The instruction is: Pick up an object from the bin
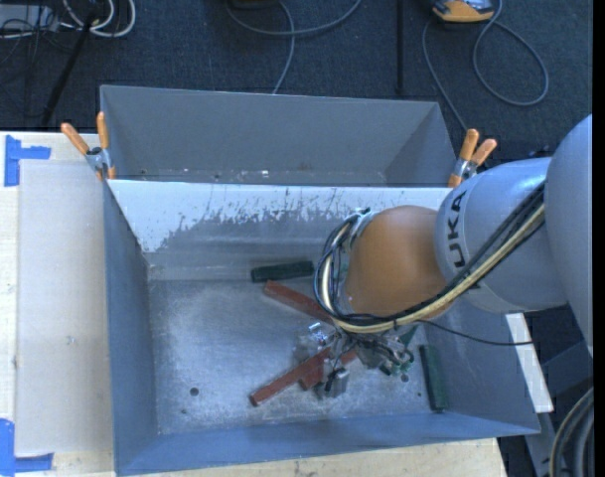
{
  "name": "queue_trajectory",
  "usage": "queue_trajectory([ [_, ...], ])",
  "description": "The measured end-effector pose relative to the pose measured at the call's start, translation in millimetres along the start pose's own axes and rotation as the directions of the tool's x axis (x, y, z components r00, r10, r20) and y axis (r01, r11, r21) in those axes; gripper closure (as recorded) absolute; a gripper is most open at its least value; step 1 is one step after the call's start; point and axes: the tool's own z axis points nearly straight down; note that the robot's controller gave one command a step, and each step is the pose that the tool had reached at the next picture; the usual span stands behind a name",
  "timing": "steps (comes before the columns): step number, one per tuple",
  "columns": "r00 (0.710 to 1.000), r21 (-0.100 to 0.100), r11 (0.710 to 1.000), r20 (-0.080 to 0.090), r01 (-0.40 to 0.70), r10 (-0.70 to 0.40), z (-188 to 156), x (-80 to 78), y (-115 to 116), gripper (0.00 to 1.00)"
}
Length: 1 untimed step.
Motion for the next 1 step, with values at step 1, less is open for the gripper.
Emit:
queue_trajectory([
  [1,1.0,0.003,1.0,0.006,0.014,-0.014,-133.0,31.3,-4.7,1.0],
])
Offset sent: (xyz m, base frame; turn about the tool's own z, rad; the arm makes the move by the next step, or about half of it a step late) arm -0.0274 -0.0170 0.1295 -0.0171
